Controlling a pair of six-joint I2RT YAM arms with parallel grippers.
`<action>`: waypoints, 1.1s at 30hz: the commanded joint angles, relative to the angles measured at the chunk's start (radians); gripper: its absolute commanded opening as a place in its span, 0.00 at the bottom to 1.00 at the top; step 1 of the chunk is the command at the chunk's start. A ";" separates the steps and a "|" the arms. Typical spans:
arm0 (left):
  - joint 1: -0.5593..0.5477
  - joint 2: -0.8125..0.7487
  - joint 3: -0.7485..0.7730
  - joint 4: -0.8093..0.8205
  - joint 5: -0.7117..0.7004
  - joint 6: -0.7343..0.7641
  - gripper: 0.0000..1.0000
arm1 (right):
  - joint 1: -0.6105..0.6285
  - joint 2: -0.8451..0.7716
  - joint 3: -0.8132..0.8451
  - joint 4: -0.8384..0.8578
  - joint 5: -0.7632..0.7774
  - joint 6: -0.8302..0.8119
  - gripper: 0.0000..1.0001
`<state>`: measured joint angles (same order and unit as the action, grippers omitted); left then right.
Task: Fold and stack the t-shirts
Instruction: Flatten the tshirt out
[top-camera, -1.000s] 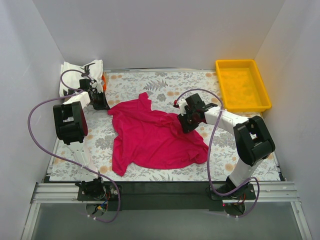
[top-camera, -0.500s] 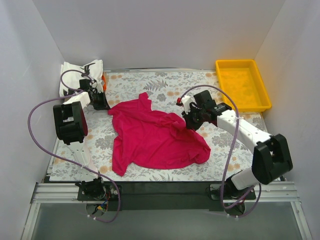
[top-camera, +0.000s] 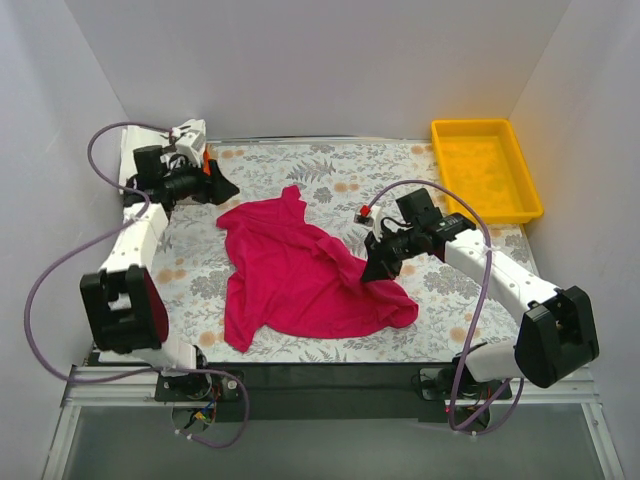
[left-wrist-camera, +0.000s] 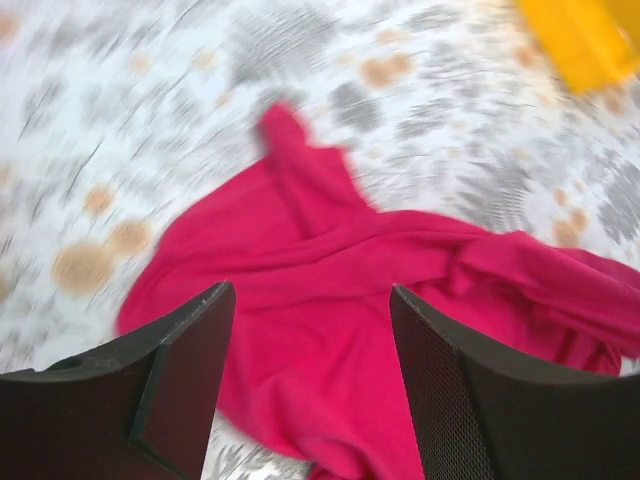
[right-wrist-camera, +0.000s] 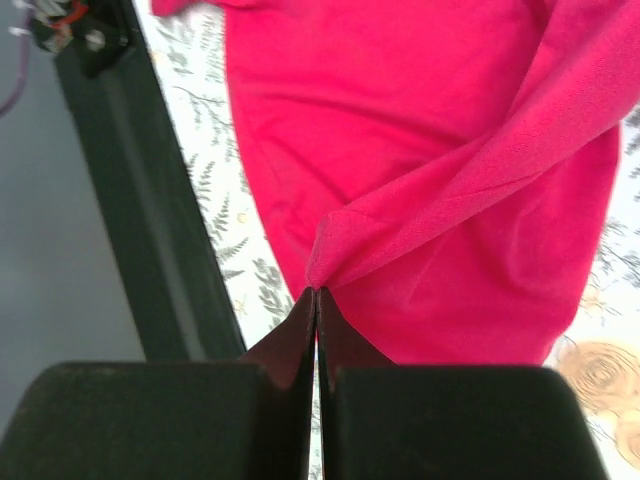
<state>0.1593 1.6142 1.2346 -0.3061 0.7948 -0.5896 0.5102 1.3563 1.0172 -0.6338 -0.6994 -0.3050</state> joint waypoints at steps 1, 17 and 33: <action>-0.188 -0.170 -0.110 0.042 0.107 0.114 0.59 | -0.016 -0.002 0.015 -0.007 -0.170 0.018 0.01; -0.848 -0.391 -0.628 0.506 -0.034 0.711 0.50 | -0.107 0.187 0.041 -0.009 -0.244 -0.043 0.01; -0.793 -0.359 -0.543 0.414 -0.034 0.654 0.49 | -0.111 0.337 0.146 0.053 0.138 0.044 0.26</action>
<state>-0.6811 1.3197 0.6445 0.1417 0.7845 0.1989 0.4004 1.7645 1.1187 -0.5758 -0.6556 -0.3004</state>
